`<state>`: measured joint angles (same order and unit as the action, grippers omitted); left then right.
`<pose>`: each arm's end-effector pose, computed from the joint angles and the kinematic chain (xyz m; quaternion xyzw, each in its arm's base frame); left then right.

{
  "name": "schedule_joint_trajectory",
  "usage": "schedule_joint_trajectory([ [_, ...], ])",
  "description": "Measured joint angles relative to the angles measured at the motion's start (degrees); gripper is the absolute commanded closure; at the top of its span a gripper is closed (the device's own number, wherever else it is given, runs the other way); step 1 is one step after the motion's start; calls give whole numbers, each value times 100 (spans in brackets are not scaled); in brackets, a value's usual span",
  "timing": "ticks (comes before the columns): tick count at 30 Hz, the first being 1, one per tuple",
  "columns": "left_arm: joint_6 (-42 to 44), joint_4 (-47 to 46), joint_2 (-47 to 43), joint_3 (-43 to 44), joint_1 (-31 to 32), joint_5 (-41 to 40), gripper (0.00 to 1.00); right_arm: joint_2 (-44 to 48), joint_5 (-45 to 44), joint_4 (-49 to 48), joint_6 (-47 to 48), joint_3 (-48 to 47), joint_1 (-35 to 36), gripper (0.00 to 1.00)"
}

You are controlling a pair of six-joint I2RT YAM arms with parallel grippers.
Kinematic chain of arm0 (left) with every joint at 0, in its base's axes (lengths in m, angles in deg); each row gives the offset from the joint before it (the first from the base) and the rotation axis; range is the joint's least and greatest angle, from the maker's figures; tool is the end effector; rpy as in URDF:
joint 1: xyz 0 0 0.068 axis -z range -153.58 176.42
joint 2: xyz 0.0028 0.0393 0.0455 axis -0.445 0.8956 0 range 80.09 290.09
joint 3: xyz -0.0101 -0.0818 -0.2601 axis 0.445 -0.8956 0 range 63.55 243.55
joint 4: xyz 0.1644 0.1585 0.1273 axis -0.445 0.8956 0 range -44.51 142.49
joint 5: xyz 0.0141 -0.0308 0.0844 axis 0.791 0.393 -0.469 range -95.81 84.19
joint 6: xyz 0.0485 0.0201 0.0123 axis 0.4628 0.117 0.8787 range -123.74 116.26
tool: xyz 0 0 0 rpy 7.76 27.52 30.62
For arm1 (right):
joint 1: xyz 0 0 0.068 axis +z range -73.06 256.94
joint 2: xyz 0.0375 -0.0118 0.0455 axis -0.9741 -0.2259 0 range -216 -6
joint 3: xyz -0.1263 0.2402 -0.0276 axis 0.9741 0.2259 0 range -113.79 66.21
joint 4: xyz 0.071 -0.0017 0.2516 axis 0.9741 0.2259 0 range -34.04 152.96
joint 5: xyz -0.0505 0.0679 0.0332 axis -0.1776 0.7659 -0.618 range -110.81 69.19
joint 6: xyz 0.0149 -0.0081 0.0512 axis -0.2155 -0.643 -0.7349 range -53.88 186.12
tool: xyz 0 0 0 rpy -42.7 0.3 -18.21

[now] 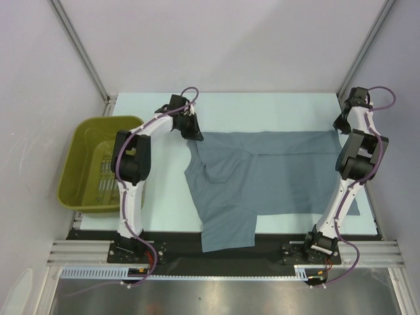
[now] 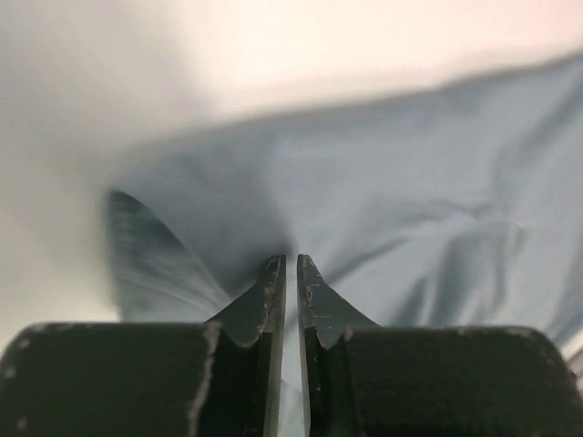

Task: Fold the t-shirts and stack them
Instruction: Fold the tshirt

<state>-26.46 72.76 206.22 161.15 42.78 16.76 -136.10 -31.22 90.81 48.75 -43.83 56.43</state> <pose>0.4565 -0.1481 0.1741 0.0054 0.9391 -0.2727 0.2093 0.4692 -0.1824 0.1985 0.3341 0.8893 -0.0947 0.2977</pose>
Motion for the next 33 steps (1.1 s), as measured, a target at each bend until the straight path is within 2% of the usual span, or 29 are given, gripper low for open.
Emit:
schedule_joint_trajectory([
  [5,-229,245,557,409,-125,-155,88,-50,127,-125,-2,2,-28,71],
  [12,-295,459,634,601,-151,-170,87,-485,221,-219,-212,-221,-63,73],
  [18,-280,557,669,682,-166,-192,88,-776,13,-94,-505,-586,-96,81],
  [22,-254,649,686,745,-166,-205,85,-1021,-367,210,-501,-1071,-105,80],
  [25,-212,697,695,780,-166,-192,73,-1187,-710,654,-382,-1585,-61,65],
  [26,-203,706,695,789,-166,-184,66,-1191,-807,752,-348,-1698,-35,54],
  [28,-164,719,667,800,-166,-151,61,-1137,-988,874,-343,-1849,15,46],
  [30,-87,789,575,800,-160,-232,46,-990,-1088,973,-378,-1891,101,38],
  [32,-42,885,411,800,-160,-339,37,-774,-1126,1104,-413,-1891,186,30],
  [33,-7,931,280,798,-160,-396,35,-623,-1115,1172,-485,-1891,269,30],
])
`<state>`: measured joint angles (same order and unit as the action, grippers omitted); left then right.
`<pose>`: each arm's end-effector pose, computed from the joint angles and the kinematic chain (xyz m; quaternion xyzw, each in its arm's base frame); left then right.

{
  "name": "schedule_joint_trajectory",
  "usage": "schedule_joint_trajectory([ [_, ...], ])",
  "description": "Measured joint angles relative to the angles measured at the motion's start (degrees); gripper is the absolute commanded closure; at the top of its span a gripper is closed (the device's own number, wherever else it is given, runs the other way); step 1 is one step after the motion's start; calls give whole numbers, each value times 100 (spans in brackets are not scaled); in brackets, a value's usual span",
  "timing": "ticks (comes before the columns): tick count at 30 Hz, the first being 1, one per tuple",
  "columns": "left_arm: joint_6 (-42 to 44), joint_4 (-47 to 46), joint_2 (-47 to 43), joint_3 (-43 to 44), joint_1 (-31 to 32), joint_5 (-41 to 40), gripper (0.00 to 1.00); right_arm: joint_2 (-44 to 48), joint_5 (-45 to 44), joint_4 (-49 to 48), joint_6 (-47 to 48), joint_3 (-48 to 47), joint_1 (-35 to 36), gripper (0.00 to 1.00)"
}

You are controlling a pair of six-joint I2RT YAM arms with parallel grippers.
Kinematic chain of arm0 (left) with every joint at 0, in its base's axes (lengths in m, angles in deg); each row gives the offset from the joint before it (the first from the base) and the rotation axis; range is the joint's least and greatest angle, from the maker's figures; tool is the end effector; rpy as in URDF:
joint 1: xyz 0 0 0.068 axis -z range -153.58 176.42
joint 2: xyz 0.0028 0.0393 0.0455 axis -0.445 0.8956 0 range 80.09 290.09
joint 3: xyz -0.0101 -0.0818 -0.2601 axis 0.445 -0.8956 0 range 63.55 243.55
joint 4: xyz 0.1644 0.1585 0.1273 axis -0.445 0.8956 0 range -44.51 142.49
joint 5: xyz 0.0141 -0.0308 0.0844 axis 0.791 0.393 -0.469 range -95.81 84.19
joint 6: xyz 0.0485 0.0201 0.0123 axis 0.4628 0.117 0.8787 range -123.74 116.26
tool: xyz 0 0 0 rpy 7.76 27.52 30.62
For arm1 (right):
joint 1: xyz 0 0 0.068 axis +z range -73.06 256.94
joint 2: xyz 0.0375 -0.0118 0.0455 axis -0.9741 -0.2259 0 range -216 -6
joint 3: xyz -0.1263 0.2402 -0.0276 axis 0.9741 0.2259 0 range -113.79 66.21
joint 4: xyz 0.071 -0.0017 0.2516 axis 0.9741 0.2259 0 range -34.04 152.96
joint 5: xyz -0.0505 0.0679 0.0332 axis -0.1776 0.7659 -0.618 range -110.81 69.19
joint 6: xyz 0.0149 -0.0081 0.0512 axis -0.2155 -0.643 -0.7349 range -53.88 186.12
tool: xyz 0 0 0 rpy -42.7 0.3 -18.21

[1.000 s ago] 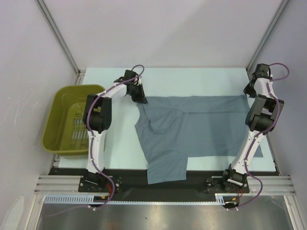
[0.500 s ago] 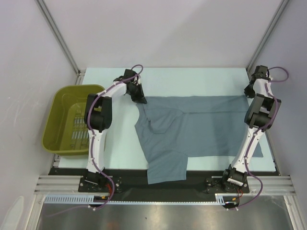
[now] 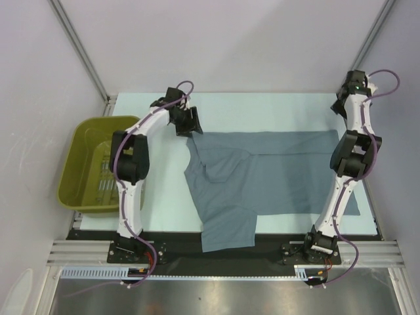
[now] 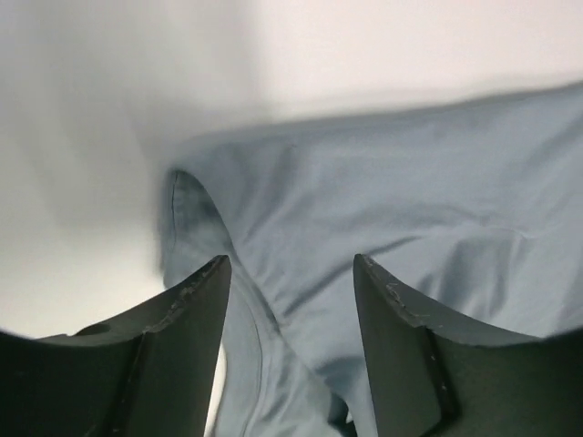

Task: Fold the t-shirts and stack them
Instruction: Fold the tshirt

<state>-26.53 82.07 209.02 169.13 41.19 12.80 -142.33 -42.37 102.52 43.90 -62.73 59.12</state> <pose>0.4697 -0.1354 0.1837 -0.0248 0.9536 -0.2302 0.1922 0.4954 -0.1730 0.2371 0.3742 0.8579 -0.1661 0.3105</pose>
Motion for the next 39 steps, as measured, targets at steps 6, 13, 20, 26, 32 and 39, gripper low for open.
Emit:
schedule_joint_trajectory([
  [6,284,-50,-1497,-702,76,31,21,1401,688,42,-391,693,1008,29],
  [13,682,-940,-3773,-3410,369,1381,21,3060,3110,-938,-551,3276,2605,28],
  [20,750,-1646,-3390,-4625,839,2116,22,3901,4638,-1814,-1152,6008,2957,28],
  [26,782,-2122,-3014,-4673,949,2057,24,4446,4868,-2096,-1307,6448,3309,29],
  [32,669,-2210,-2579,-4461,944,1993,32,4544,4940,-2494,-1471,6627,3554,34],
  [39,612,-2087,-2522,-4286,944,1880,44,3716,5056,-2855,-1851,6629,3729,55],
])
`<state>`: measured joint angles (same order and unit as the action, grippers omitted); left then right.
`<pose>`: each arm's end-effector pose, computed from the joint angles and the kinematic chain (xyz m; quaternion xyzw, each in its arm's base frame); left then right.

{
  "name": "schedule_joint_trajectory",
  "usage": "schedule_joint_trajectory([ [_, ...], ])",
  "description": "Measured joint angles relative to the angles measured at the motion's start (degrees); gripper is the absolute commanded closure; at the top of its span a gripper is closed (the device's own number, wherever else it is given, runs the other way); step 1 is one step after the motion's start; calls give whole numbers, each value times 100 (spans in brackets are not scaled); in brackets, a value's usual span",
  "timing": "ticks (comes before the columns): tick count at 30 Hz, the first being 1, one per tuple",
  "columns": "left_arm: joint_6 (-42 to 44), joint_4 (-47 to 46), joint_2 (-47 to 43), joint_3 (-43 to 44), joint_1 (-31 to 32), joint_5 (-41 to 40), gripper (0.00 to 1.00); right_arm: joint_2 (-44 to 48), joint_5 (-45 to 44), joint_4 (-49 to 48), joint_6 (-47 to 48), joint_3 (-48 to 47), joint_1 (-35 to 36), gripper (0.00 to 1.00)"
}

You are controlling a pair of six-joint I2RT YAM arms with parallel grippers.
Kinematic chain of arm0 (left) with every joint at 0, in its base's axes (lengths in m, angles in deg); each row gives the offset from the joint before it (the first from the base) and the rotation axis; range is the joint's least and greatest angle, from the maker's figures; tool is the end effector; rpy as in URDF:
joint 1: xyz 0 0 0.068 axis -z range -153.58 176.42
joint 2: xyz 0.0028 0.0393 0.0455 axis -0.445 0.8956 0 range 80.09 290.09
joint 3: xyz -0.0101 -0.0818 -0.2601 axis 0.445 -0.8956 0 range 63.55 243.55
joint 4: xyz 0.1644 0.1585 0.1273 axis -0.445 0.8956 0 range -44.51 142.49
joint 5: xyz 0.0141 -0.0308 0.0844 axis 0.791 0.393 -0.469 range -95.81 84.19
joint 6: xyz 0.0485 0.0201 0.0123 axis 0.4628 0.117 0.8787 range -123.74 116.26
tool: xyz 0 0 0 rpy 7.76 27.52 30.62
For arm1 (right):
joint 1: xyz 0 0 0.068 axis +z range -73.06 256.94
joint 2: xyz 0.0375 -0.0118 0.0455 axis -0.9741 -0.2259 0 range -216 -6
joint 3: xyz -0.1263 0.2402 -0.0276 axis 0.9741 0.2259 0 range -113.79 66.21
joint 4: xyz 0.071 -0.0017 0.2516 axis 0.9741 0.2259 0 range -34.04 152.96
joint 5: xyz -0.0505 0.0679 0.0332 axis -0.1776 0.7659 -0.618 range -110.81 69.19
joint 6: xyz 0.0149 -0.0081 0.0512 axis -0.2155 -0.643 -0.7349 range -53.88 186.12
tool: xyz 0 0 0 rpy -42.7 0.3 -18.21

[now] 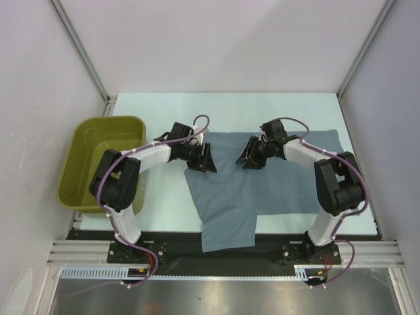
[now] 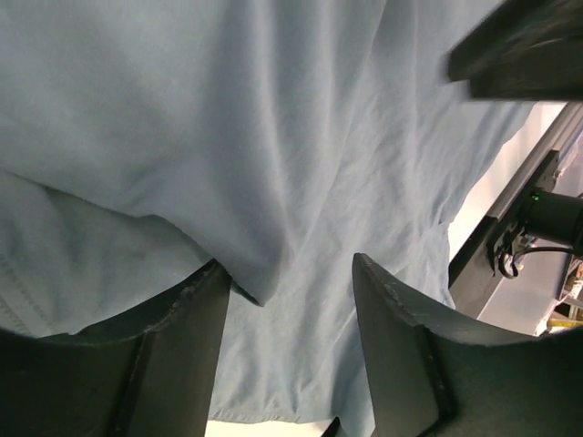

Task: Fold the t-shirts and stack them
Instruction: Fold the tshirt

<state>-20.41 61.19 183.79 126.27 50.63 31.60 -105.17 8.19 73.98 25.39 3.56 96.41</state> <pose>0.3224 -0.1685 0.1692 0.1514 0.8994 -0.3827 0.1473 0.3295 0.1348 0.1909 0.0952 0.9204 0.3542 0.1355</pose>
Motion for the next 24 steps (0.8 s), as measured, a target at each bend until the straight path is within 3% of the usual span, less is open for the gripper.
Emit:
schedule_joint_trajectory([
  [5,-210,-192,192,131,-2,306,60,-393,-9,68,-22,-74,17,55],
  [7,-369,-345,330,160,-13,511,73,-470,-9,87,-17,-199,-9,55],
  [8,-463,-411,376,160,-28,601,75,-494,-4,85,-15,-256,-15,54],
  [24,-1547,-1231,522,527,-625,1001,76,-1388,348,-227,-177,-813,-59,55],
])
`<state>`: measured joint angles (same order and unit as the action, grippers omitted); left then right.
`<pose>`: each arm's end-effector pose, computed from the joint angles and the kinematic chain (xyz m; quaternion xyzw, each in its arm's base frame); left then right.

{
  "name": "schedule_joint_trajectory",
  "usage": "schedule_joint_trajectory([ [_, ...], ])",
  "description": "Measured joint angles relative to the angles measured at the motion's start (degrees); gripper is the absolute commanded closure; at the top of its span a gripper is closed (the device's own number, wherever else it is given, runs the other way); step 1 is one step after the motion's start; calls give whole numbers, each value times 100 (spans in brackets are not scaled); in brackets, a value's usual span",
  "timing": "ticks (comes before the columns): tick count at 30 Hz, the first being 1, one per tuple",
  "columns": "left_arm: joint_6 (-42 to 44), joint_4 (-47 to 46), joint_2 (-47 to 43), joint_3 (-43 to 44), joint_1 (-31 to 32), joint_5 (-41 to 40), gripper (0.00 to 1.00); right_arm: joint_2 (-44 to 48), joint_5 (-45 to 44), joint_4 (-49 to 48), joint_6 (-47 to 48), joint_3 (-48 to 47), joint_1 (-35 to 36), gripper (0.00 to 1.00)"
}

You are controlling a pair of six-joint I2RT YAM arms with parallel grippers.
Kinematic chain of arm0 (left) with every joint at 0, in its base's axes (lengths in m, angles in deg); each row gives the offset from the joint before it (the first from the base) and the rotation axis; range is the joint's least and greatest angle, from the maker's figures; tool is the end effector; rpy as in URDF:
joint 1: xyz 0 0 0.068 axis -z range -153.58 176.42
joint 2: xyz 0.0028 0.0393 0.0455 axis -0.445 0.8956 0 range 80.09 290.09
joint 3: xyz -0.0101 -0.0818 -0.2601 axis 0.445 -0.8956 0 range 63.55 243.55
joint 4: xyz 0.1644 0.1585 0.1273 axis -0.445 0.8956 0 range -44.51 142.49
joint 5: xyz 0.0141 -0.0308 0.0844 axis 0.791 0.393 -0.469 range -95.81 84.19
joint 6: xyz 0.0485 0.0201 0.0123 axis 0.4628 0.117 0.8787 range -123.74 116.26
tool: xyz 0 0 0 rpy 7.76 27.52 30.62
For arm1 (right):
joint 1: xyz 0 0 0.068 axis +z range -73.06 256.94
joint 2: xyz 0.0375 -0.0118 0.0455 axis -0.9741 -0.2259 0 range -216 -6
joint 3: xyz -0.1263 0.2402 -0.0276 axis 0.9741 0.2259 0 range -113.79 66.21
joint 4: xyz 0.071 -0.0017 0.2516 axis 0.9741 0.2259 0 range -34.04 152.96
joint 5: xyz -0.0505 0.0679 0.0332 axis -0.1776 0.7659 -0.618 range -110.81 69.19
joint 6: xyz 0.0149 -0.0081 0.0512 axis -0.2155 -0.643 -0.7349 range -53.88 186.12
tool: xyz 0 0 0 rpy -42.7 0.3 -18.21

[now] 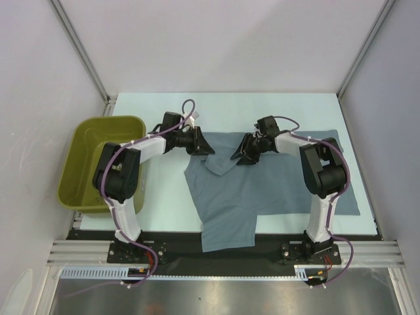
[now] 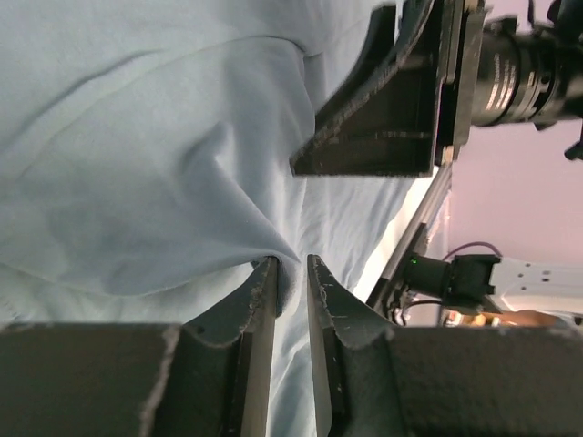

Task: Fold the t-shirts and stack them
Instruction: Fold the tshirt

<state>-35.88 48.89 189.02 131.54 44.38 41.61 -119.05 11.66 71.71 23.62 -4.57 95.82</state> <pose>0.3727 -0.1482 0.1795 0.0506 0.8567 -0.4861 0.1650 0.3723 0.1476 0.1477 0.1136 0.9192 0.3661 0.0903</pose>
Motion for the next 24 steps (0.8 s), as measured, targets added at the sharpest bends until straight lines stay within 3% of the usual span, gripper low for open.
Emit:
schedule_joint_trajectory([
  [6,-243,-175,256,103,0,107,76,-319,234,-278,-417,-339,-101,75],
  [9,-308,-247,341,199,0,129,76,-400,369,-400,-713,-398,-184,77],
  [11,-404,-343,374,229,-4,142,76,-468,472,-424,-870,-514,-225,73],
  [15,-667,-640,468,264,-50,149,75,-697,708,-595,-1296,-931,-328,53],
  [20,-1163,-953,752,459,-256,140,64,-973,1062,-1093,-1867,-1263,-501,46],
  [23,-1397,-1008,885,592,-407,122,55,-1010,1091,-828,-1757,-1401,-586,44],
  [24,-1440,-1005,896,616,-448,118,48,-1005,1095,-656,-1644,-1467,-619,44],
])
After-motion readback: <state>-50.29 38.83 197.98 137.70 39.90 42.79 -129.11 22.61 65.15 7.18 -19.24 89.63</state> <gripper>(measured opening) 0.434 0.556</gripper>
